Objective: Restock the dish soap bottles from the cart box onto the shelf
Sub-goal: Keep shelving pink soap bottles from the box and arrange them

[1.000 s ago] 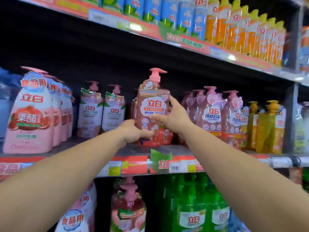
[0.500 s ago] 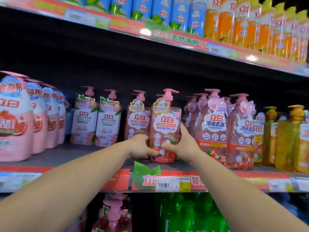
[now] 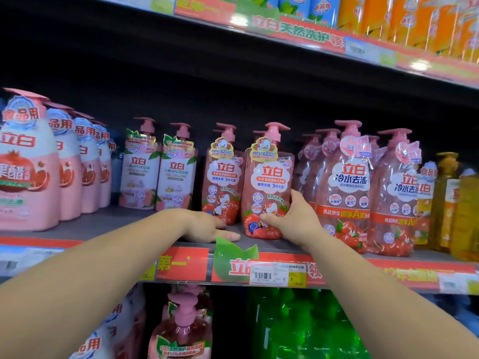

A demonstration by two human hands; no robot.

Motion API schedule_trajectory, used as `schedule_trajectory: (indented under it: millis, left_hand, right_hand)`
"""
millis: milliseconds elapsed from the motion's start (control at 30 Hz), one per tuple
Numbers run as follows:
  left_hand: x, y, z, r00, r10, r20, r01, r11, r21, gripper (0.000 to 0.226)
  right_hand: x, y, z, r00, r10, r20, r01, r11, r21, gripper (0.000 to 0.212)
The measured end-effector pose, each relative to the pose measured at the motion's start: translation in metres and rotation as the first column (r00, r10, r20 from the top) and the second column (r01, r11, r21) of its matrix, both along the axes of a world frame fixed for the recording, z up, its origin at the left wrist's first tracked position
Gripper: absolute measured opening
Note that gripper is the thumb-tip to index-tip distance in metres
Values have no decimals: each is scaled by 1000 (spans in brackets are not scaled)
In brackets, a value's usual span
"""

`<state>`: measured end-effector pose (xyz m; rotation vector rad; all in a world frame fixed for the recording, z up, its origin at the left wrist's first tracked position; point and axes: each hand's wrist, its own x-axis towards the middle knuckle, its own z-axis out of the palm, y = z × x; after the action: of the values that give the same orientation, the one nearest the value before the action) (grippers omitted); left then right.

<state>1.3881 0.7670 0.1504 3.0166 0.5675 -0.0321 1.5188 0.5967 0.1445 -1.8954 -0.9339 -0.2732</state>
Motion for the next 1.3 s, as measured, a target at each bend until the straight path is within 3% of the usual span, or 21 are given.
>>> schedule_trajectory:
  millis: [200,467,767,1300]
  left_hand:
    - [0,-4,1,1000,11,2,-11,1000,19,75]
    - [0,-2,1,1000,11,3,-11,1000,-12,77]
    - [-2,-3,1,999,22,41,-21,999,-43,84]
    - [-6,-6,3,998,46,46,-42,997,-72,87]
  right_hand:
    - [-3,-4,-1,996,-69,56,70,997,-19,78]
    - [-3,15,4,985,-35,-167,36,999,5,107]
    - [-10,17,0,979,-172,-112,173,985,-6,95]
    - [-6,16,4,980,-171,-103,165,984,-60,92]
